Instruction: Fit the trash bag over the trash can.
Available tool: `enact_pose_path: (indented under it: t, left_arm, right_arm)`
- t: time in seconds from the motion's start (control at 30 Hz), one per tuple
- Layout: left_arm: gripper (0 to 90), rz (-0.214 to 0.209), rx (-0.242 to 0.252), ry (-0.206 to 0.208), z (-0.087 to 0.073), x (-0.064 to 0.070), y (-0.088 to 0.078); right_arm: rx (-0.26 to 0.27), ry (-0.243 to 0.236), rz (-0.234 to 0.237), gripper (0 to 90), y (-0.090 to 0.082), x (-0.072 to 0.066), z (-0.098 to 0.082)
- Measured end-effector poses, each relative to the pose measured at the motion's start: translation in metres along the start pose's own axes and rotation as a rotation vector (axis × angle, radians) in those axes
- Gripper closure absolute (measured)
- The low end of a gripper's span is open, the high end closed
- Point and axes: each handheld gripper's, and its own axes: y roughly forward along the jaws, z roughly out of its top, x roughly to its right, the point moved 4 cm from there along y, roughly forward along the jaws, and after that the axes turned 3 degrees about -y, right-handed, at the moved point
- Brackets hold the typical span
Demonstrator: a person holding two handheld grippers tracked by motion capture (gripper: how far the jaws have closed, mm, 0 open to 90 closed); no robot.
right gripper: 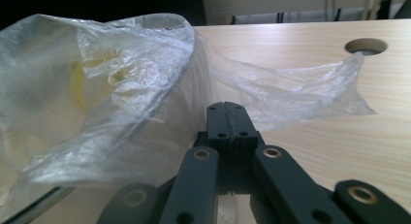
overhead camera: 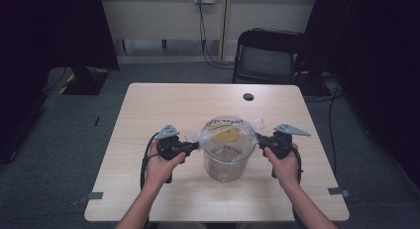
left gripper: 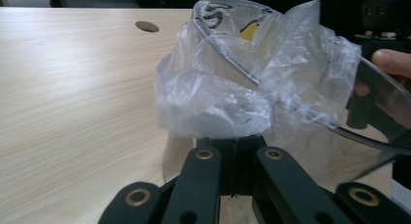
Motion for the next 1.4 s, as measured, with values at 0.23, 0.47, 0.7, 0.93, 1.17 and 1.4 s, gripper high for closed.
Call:
enact_pose_path:
  t: [0.23,0.47,0.7,0.93,1.17,1.4]
  left_arm:
    - [90.0,0.024,0.004,-0.008,0.001,-0.003,0.004]
    - [90.0,-0.013,0.017,-0.022,0.007,-0.005,-0.017]
    - [84.7,-0.011,0.01,-0.031,0.0,-0.004,-0.027]
    - [50.4,0.022,0.068,-0.009,0.012,-0.002,-0.046]
    - [38.8,-0.022,0.101,0.023,0.033,0.015,-0.046]
    - [53.4,-0.046,0.073,0.082,0.034,0.025,-0.02]
  right_arm:
    - [0.02,-0.014,-0.077,90.0,0.005,-0.004,-0.001]
    - [0.039,-0.016,-0.032,87.6,-0.017,0.007,0.006]
    - [0.027,-0.015,-0.001,89.8,-0.037,0.013,0.008]
    - [0.071,-0.021,0.03,68.8,-0.042,0.006,0.027]
    - [0.046,-0.053,0.066,54.1,-0.028,-0.004,0.046]
    - [-0.009,-0.092,0.069,64.4,-0.014,-0.015,0.044]
